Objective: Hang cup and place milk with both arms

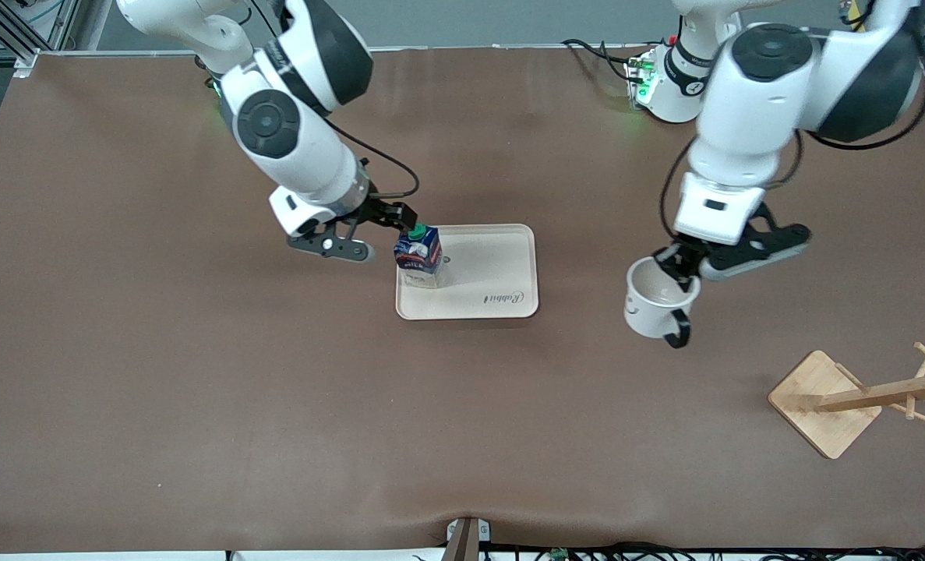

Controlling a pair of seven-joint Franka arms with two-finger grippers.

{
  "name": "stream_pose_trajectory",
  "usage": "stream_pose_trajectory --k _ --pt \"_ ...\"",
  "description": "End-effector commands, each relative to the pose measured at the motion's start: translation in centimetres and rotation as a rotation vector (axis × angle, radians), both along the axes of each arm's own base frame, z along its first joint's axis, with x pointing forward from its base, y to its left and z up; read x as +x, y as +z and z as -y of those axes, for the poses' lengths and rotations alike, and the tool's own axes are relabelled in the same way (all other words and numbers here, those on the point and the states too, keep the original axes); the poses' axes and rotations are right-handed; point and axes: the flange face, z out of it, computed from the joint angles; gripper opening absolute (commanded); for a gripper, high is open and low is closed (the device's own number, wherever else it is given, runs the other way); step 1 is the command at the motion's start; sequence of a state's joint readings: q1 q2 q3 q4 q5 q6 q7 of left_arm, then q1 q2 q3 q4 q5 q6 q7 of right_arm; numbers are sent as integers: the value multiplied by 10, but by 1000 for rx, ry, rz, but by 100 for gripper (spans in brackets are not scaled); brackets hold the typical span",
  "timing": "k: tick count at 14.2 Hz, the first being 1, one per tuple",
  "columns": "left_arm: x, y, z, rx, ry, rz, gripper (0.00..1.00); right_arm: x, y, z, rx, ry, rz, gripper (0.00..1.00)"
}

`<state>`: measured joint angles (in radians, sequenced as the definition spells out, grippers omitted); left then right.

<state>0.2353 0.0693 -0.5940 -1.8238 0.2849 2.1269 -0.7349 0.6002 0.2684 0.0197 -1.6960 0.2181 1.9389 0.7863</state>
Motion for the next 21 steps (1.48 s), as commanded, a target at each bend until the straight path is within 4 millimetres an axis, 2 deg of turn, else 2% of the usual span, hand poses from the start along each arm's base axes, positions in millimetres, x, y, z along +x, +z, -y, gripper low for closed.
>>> stream_pose_trajectory --k 1,3,5,7,8,9,10,11,12,14,15,17,18,19,20,21 --pt "18 24 -58 -21 -45 -18 0 0 -33 -20 -8 -13 -5 100" --pt "31 27 -103 -16 -104 -26 0 2 -45 -24 -10 -13 1 100" --pt "44 28 -144 -30 -135 -31 0 2 -74 -30 -48 7 1 100" --pt "51 27 -173 -35 -180 -34 0 3 -100 -29 -123 0 6 100" --pt "52 23 -188 -44 -171 -40 0 3 -114 -31 -146 -10 3 94" --pt "54 18 -198 -48 -164 -48 0 -1 -123 -38 -148 2 5 35" --pt "55 13 -211 -48 -169 -57 0 -3 -123 -41 -148 -1 6 0" --pt "54 8 -222 -42 -177 -67 0 -2 -121 -41 -146 -4 8 0" --pt "53 2 -228 -43 -177 -79 0 -1 -119 -39 -147 -9 0 0" --pt "47 -6 -247 -45 -147 -119 0 2 -99 -35 -132 -12 7 0" --pt "44 -7 -249 -45 -146 -143 0 7 -77 -30 -132 -18 -2 0" --pt "39 -7 -276 -35 -160 -161 0 25 -26 -7 -132 -45 -69 0" --pt "37 -8 -288 -34 -191 -164 0 30 -7 2 -128 -45 -116 0" --pt "36 -8 -300 -52 -223 -159 0 31 2 14 -141 -24 -159 0" --pt "35 -9 -311 -81 -238 -153 0 35 9 38 -153 -2 -182 0" --pt "33 -9 -319 -88 -249 -147 0 47 19 74 -143 13 -198 0"
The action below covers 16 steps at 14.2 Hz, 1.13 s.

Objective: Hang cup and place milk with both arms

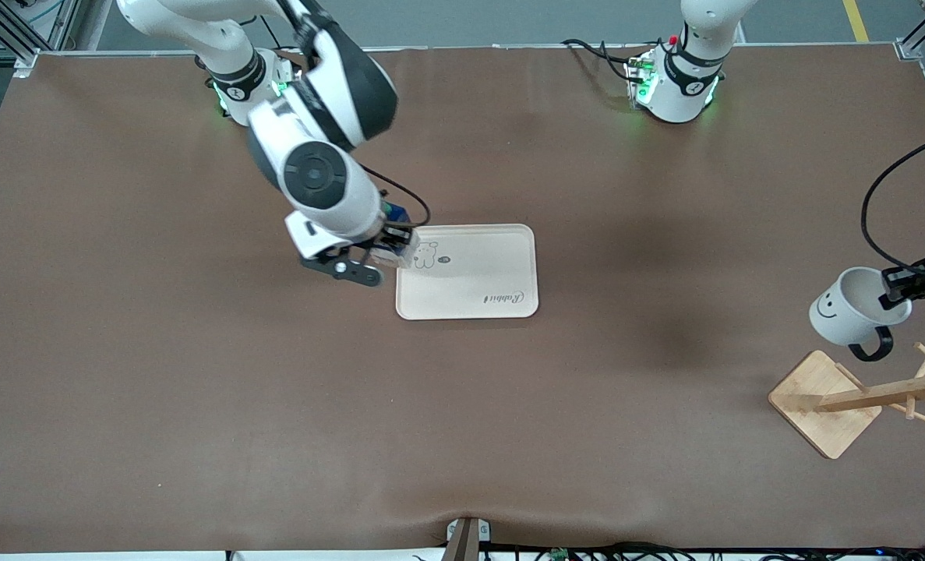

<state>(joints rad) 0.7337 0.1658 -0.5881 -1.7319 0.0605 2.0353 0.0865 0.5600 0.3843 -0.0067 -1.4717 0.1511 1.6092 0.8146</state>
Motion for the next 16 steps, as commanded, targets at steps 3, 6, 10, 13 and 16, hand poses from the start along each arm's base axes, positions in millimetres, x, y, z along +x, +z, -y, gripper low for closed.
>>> stream_pose_trajectory --k 3,6,10,13,16 --pt "-4 6 -16 -30 -48 12 0 30 9 142 15 61 -123 0" --pt "0 4 -39 -30 -102 26 0 41 -7 208 -33 55 -139 0" --pt "4 1 -54 -36 -133 34 0 62 -24 324 13 78 -100 0" --pt "12 3 -63 -40 -137 51 0 68 -49 396 32 152 -23 0" --pt "16 -2 -67 -49 -136 49 0 66 -73 430 41 209 28 0"
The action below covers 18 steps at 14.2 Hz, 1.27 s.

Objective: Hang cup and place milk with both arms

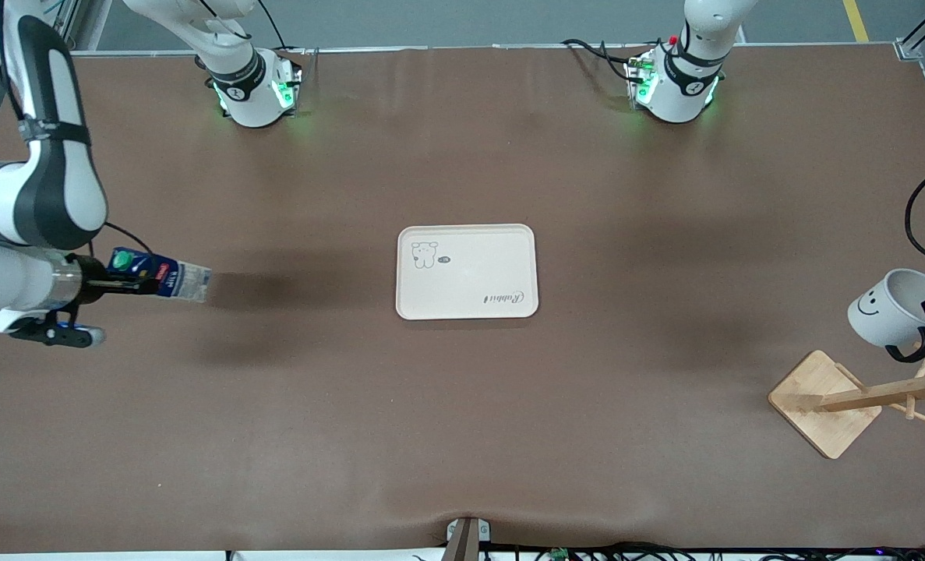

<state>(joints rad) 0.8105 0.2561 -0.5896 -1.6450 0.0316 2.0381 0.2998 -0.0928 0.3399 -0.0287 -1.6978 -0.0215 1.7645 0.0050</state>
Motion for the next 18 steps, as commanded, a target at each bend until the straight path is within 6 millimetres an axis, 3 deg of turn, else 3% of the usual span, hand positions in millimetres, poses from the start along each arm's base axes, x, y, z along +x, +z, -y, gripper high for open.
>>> stream_pose_trajectory --k 1,4,6,12,13,14,15,16,17,18 --pt "6 2 -5 -15 -27 12 0 -8 -12 4 -8 50 16 0" --pt "6 -4 -9 -22 -37 8 0 -6 -33 22 -1 42 17 0" --pt "2 -8 -26 -21 -21 4 0 -6 -47 32 1 25 5 0" --pt "7 -18 -34 -30 -55 5 0 -15 -74 34 6 18 11 0" --pt "11 -20 -41 -35 -51 12 0 -16 -76 32 7 19 6 21" --pt "13 -20 -45 -35 -53 18 0 -16 -76 30 8 17 5 51" --pt "15 -23 -45 -37 -55 15 0 -16 -77 31 12 12 4 89" --pt "16 -25 -43 -46 -44 12 44 -15 -76 32 14 14 6 100" --pt "16 -25 -43 -48 -40 13 99 -15 -77 32 14 14 5 100" --pt "16 -22 -41 -54 -29 17 100 -15 -77 32 15 13 3 100"
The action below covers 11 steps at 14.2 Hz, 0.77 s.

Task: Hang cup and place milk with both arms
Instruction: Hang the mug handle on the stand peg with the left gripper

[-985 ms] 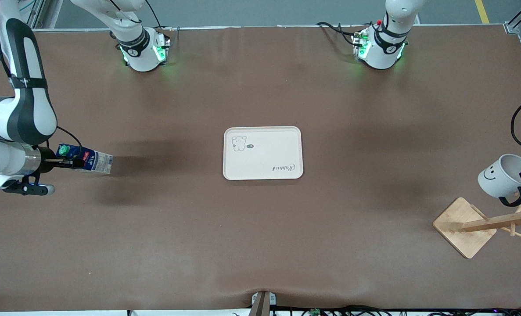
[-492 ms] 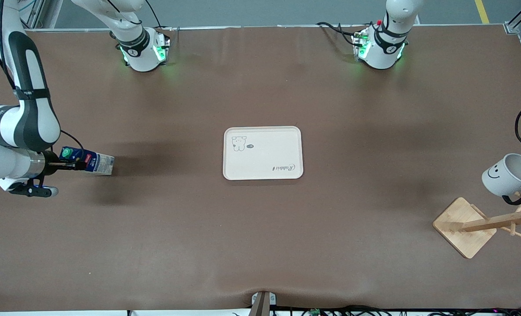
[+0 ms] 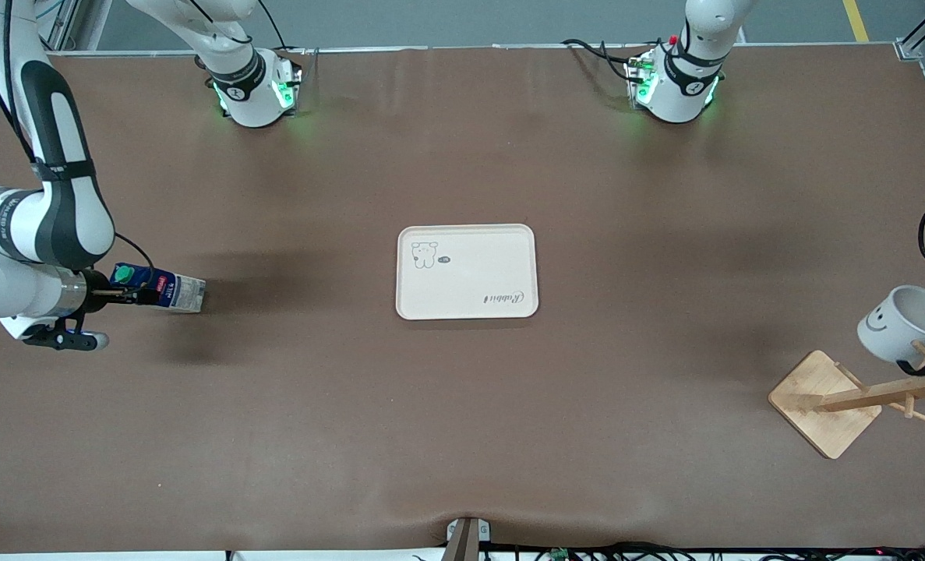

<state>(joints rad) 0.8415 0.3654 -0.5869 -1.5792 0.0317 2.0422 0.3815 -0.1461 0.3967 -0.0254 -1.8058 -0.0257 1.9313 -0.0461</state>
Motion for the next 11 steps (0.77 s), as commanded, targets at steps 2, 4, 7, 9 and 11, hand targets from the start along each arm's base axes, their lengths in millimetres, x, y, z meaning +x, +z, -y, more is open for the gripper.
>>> stream_pose_trajectory --k 2,4,7,9,11 --pt "6 19 11 -15 69 18 100 -4 -5 -1 4 13 -2 100" --pt "7 32 37 -24 91 7 100 -5 -5 -2 5 16 -5 100" --pt "-3 54 73 -31 151 -64 100 -6 -2 -7 9 22 -29 100" --pt "-11 70 97 27 137 -102 100 -7 3 -6 12 19 -56 100" --pt "-18 88 129 85 121 -119 100 -9 9 -7 16 21 -76 100"
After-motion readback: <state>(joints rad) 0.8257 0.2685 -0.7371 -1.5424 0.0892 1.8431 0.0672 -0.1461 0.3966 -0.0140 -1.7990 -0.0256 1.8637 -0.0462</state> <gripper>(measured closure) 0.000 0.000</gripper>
